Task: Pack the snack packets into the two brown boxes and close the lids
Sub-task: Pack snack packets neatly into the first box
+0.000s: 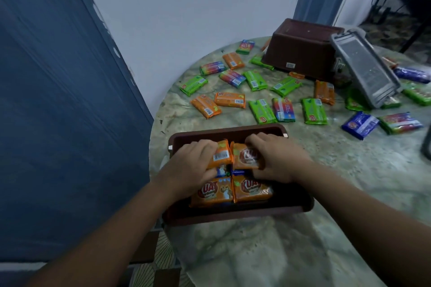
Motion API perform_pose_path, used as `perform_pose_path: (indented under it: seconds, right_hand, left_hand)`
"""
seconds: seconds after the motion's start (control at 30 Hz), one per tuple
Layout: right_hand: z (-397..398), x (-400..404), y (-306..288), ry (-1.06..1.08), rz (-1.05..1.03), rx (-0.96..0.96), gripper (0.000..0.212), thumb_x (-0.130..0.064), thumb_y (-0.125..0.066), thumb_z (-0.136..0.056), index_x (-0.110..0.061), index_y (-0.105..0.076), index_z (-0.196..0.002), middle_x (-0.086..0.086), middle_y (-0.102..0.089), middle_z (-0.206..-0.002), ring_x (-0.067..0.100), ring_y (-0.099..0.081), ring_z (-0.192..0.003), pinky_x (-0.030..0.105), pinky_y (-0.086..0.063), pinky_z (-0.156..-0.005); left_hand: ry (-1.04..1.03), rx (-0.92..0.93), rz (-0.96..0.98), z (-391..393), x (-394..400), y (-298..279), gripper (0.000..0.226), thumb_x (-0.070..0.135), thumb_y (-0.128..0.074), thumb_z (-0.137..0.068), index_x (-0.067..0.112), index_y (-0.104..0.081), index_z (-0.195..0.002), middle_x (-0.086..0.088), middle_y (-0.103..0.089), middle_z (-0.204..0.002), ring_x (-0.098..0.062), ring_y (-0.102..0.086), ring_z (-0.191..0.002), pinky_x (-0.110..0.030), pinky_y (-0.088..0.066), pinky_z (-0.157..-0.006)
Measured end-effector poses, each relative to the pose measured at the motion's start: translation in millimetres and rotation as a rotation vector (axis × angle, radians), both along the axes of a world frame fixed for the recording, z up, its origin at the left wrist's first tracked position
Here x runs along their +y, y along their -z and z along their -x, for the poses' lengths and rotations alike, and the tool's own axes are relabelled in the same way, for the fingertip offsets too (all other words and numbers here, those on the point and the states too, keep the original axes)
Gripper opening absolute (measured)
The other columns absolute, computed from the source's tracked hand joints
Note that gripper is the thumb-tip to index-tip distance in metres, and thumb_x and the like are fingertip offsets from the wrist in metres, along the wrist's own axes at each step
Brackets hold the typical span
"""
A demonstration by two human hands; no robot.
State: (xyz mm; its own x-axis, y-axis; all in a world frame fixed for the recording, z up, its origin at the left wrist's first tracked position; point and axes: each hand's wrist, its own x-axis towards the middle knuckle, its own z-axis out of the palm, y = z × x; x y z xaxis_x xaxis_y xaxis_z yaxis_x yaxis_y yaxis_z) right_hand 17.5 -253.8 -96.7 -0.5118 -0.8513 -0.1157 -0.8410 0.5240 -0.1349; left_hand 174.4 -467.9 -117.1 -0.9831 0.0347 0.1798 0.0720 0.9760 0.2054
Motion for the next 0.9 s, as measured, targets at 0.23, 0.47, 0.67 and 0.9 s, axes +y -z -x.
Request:
perform_pose_path:
  seconds: [0.23,0.47,0.67,0.9]
  right_hand:
    - [-1.3,-2.3,7.6,-0.001,-0.047,0.059,0.087,-0.065,-0.069,-0.078,-0.031,-0.035,-0.150,-0.003,-0.048,-0.132,0.021,-0.053,-0.116,0.039,-0.050,-0.094]
    - [0.9,-3.2,11.4,-0.025,-0.049,0.082,0.085,-0.064,-0.066,-0.083,-0.029,-0.034,-0.154,-0.003,-0.047,-0.135,0.020,-0.053,-0.117,0.036,-0.045,-0.098]
    - [2.8,-5.0,13.1,-0.065,-0.043,0.086,0.081,-0.060,-0.064,-0.086,-0.032,-0.032,-0.153,-0.004,-0.052,-0.137,0.019,-0.055,-0.121,0.036,-0.042,-0.102]
    - [3.9,-5.7,15.3,-0.096,-0.079,0.124,0.071,-0.061,-0.062,-0.088,-0.037,-0.035,-0.149,-0.005,-0.055,-0.134,0.021,-0.054,-0.120,0.037,-0.041,-0.099]
  left_hand:
    - [-0.134,-0.105,-0.151,2.1,-4.3,-1.0,0.037,0.051,-0.041,-0.104,0.036,-0.050,-0.137,0.010,-0.068,-0.121,-0.014,-0.064,-0.105,-0.037,-0.051,-0.084]
    - [-0.231,-0.262,-0.081,13.5,-9.2,0.0,0.050,0.062,-0.024,-0.103,0.048,-0.033,-0.150,0.010,-0.061,-0.140,-0.018,-0.059,-0.123,-0.040,-0.048,-0.095]
    - [-0.174,-0.218,0.091,16.0,-5.4,1.1,0.057,0.051,-0.051,-0.099,0.035,-0.034,-0.151,0.007,-0.049,-0.131,-0.014,-0.047,-0.118,-0.035,-0.045,-0.095]
    - [-0.075,-0.259,0.264,12.9,-7.7,8.8,0.063,0.052,-0.062,-0.092,0.038,-0.042,-0.149,0.005,-0.043,-0.137,-0.018,-0.047,-0.118,-0.036,-0.043,-0.096]
